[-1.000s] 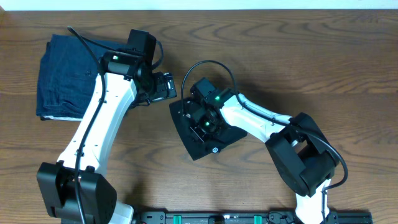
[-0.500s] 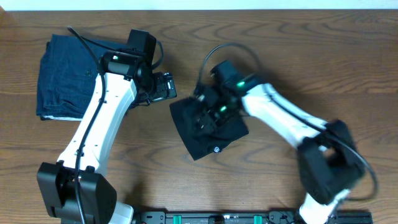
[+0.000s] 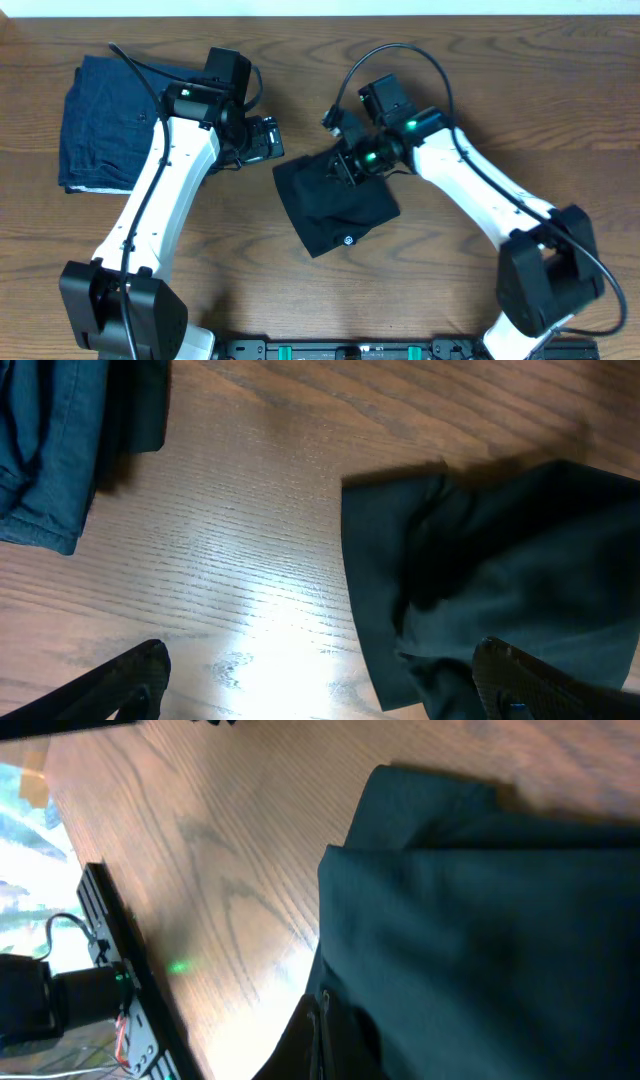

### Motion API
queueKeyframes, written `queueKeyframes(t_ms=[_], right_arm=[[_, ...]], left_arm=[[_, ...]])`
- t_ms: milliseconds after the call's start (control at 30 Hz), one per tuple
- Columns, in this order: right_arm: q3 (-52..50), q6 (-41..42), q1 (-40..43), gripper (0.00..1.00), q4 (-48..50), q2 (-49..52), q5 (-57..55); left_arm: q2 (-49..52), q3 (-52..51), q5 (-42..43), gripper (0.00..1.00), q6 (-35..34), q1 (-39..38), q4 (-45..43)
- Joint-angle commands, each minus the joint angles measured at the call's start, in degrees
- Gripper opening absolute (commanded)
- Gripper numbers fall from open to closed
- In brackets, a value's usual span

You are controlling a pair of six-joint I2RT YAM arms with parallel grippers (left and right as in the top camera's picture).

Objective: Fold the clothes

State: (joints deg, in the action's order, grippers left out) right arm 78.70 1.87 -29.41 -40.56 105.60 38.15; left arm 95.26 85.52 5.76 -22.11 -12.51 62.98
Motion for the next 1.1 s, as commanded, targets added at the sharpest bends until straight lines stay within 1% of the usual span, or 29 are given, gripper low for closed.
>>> queueKeyframes(t_ms=[0, 200, 400, 500, 667, 767, 800, 867, 933, 1067], right_arm=[[0.0, 2.0, -2.0, 0.01, 2.3, 3.7, 0.9], [0.0, 4.3, -4.2, 0.02, 10.8, 11.0, 0.9], [0.0, 5.7, -4.5, 0.04, 20.9, 17.6, 0.9], [0.0, 5.8, -4.1, 0.06, 23.2, 17.7, 1.6], [1.4, 5.8, -1.6, 0.11, 23.1, 13.2, 9.5], [1.4, 5.8, 0.6, 0.11, 20.9, 8.5, 13.6], [1.4, 5.8, 1.4, 0.09, 18.7, 6.5, 13.5], [1.4, 5.8, 3.0, 0.07, 13.2, 3.5, 13.0], [1.4, 5.7, 4.3, 0.02, 6.9, 1.2, 11.7], [1.3, 2.9, 5.4, 0.01, -4.9, 0.2, 8.1]], left_arm=[[0.3, -0.5, -0.5, 0.98, 0.1, 0.3, 0.2], [0.3, -0.5, -0.5, 0.98, 0.1, 0.3, 0.2], [0.3, -0.5, -0.5, 0.98, 0.1, 0.3, 0.2], [0.3, -0.5, -0.5, 0.98, 0.1, 0.3, 0.2], [0.3, -0.5, -0.5, 0.98, 0.1, 0.3, 0.2], [0.3, -0.5, -0.5, 0.98, 0.1, 0.3, 0.2], [0.3, -0.5, -0.5, 0.98, 0.1, 0.3, 0.2], [0.3, -0.5, -0.5, 0.98, 0.1, 0.3, 0.2], [0.3, -0.5, -0.5, 0.98, 0.1, 0.3, 0.2], [0.3, -0.5, -0.5, 0.98, 0.1, 0.3, 0.2]])
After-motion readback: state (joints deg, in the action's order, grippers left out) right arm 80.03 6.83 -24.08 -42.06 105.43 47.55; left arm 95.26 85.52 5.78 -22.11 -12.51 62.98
